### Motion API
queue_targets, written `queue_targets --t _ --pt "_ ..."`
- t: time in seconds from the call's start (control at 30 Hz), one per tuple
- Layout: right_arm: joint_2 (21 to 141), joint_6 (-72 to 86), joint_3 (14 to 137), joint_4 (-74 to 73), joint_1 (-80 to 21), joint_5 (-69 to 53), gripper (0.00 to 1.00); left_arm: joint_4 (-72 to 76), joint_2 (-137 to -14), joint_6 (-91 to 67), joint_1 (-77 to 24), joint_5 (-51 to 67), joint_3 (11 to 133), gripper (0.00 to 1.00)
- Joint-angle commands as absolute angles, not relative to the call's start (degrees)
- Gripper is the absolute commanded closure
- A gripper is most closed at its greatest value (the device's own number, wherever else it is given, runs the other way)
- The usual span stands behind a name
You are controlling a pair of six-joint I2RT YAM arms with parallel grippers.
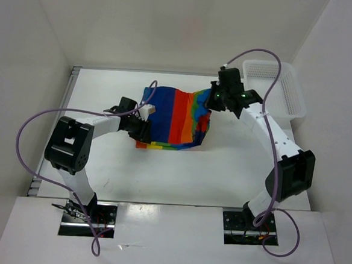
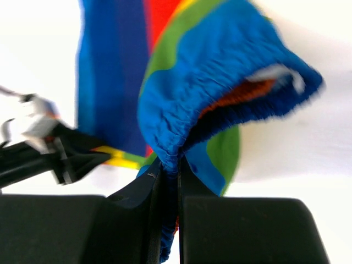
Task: Fold and stack the shorts
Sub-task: Fold the shorts
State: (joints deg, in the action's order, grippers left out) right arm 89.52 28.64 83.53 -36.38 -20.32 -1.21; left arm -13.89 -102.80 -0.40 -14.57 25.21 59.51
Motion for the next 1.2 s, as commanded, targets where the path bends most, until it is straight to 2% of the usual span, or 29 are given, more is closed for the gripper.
queue_targets --t 0.0,0.2,0.37,0.57,0.8,0.97,1.03,1.07,1.17 --pt "93.32 28.82 90.51 -37.53 -26.0 0.0 1.0 -15.12 -101.95 0.0 -16.52 26.54 55.99 0.5" --pt "100.7 32.78 99.13 -36.75 -32.51 -1.22 1.0 -16.43 -98.26 0.0 -17.75 27.07 53.35 0.5" --pt "106.6 33.31 105.02 -37.0 -36.12 -1.76 1.0 -19.42 -97.73 0.0 -17.75 26.46 57.12 0.51" --pt "107.14 32.79 103.62 -37.0 -36.12 -1.23 1.0 -23.99 -91.5 0.0 -15.03 27.6 60.12 0.51" --pt "107.14 32.78 103.1 -37.0 -35.6 -0.7 1.0 -23.99 -87.55 0.0 -11.34 26.11 55.9 0.52" --pt "106.61 32.78 103.1 -37.0 -35.6 -0.7 1.0 -22.41 -90.6 0.0 -10.11 25.4 53.7 0.53" --pt "106.61 32.26 103.1 -37.0 -35.6 -0.7 1.0 -21.71 -91.84 0.0 -10.11 24.53 53.17 0.56" --pt "106.61 32.26 103.1 -37.0 -35.6 -0.7 1.0 -21.19 -91.85 0.0 -10.11 23.13 51.69 0.64" --pt "106.61 31.73 103.62 -37.0 -35.07 -0.7 1.0 -19.6 -92.9 0.0 -9.58 21.89 49.49 0.78"
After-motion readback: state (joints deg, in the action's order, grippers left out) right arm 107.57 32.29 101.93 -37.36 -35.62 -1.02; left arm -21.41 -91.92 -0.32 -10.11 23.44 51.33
